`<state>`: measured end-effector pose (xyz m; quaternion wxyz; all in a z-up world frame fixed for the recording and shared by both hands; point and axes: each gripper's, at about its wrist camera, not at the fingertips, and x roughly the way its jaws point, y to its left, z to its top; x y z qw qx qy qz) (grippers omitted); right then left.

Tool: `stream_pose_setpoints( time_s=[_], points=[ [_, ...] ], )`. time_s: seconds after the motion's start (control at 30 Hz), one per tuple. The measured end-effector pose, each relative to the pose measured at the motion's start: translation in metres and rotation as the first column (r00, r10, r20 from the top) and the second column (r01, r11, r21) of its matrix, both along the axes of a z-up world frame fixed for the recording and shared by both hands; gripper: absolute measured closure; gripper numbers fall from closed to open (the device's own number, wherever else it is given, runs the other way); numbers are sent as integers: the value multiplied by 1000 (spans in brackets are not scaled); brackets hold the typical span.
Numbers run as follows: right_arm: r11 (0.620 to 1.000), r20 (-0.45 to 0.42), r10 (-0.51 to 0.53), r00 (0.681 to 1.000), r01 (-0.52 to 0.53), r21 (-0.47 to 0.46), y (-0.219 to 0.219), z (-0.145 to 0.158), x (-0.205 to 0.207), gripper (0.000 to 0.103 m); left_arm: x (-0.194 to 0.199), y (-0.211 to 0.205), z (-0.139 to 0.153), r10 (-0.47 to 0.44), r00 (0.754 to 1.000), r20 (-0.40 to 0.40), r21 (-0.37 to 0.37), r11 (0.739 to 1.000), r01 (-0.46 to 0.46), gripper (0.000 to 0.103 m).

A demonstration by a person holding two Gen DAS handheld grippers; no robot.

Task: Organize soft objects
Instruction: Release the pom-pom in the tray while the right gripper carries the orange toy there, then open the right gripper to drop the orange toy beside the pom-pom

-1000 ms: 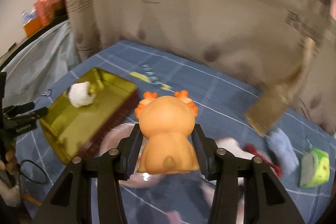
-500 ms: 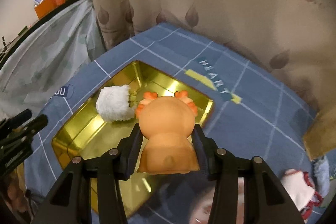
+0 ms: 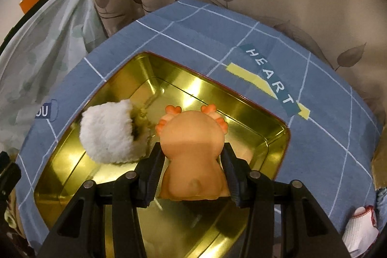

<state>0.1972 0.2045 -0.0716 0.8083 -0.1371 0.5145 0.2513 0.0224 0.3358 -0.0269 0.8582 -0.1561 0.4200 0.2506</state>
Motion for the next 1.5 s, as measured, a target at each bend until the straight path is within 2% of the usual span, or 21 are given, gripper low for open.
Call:
stream_pose_setpoints(
  time_s=[0.4, 0.47, 0.5, 0.53, 0.63, 0.9, 1.1, 1.23, 1.5],
  points=[
    [999, -15, -17, 1000, 17, -30, 8, -7, 3, 54, 2, -1, -2, -9, 1000, -4, -10, 1000, 9, 41],
    [1000, -24, -23, 999, 23, -20, 8, -5, 3, 51, 2, -2, -2, -11, 1000, -3, -11, 1000, 11, 41],
    [1000, -26, -26, 999, 26, -12, 8, -3, 3, 46, 2, -2, -2, -12, 1000, -3, -10, 1000, 12, 41],
    [999, -22, -33, 999, 33, -7, 8, 1, 2, 40, 1, -3, -2, -13, 1000, -2, -10, 1000, 13, 41],
    [999, 13, -31, 999, 31, 11, 4, 17, -5, 32, 1, -4, -2, -17, 1000, -1, -9, 1000, 17, 41],
    [996, 94, -26, 995, 18, 86, -31, 71, -28, 30, 2, -7, -2, -25, 1000, -4, 2, 1000, 25, 41],
    [994, 155, -75, 985, 62, 85, -101, 99, -39, 29, 3, -11, -1, -27, 1000, -10, 22, 999, 28, 41],
    [987, 192, -160, 968, 151, 60, -167, 107, -38, 28, 4, -15, -1, -32, 999, -15, 42, 999, 33, 41],
    [917, 207, -397, 894, 394, 59, -313, 108, -21, 28, 5, -31, 4, -62, 998, -20, 87, 994, 64, 41]
  ],
)
